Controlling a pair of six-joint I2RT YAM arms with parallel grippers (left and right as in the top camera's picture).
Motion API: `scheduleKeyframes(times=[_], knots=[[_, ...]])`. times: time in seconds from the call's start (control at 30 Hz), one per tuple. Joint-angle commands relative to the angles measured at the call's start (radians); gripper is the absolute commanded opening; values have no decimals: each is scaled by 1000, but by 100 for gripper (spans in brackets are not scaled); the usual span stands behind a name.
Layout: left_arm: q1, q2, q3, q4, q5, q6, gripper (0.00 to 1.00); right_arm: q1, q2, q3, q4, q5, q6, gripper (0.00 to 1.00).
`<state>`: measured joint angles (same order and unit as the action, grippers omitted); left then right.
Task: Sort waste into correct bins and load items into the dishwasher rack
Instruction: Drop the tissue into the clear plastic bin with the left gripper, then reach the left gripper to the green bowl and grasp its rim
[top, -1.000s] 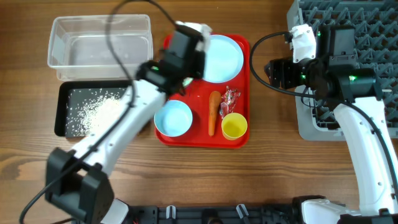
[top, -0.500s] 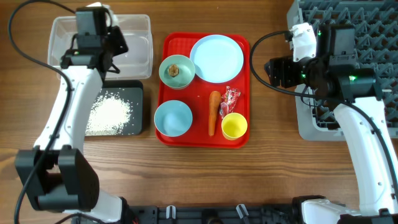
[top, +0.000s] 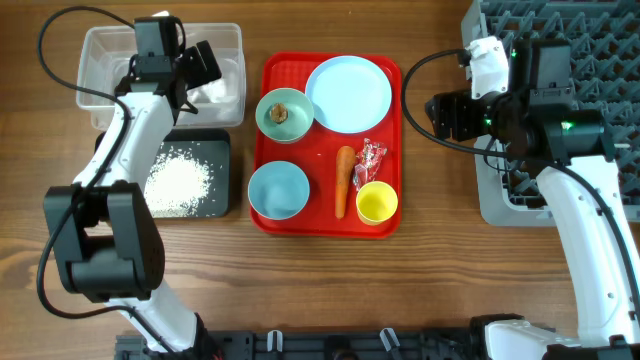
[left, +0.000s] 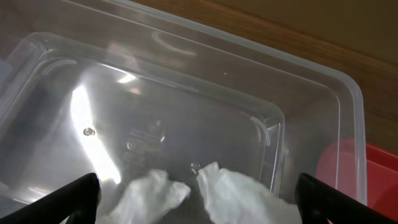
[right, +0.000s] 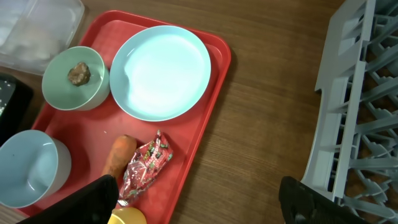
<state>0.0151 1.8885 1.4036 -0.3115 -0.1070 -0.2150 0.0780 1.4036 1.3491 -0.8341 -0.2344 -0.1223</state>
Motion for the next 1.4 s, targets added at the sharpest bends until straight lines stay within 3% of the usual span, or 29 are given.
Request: scheduleKeyframes(times=[0.0, 0.33, 0.4, 0.73, 0.97, 1.37], knots=[[0, 0, 10, 8, -10, 6, 100, 1, 9, 18, 1, 10, -6, 86], [-34, -65, 11, -3, -9, 9, 97, 1, 9, 18, 4, 10, -6, 86], [-55, -95, 11, -12, 32, 63, 97, 2, 9, 18, 4, 10, -6, 87], [-280, -152, 10, -171, 99, 203, 96, 2, 9, 18, 3, 10, 21, 89], [-396, -114, 10, -285, 96, 208, 85, 2, 9, 18, 4, 9, 21, 89], [-452, 26, 8, -310, 138, 209, 73, 2, 9, 18, 6, 9, 21, 89]])
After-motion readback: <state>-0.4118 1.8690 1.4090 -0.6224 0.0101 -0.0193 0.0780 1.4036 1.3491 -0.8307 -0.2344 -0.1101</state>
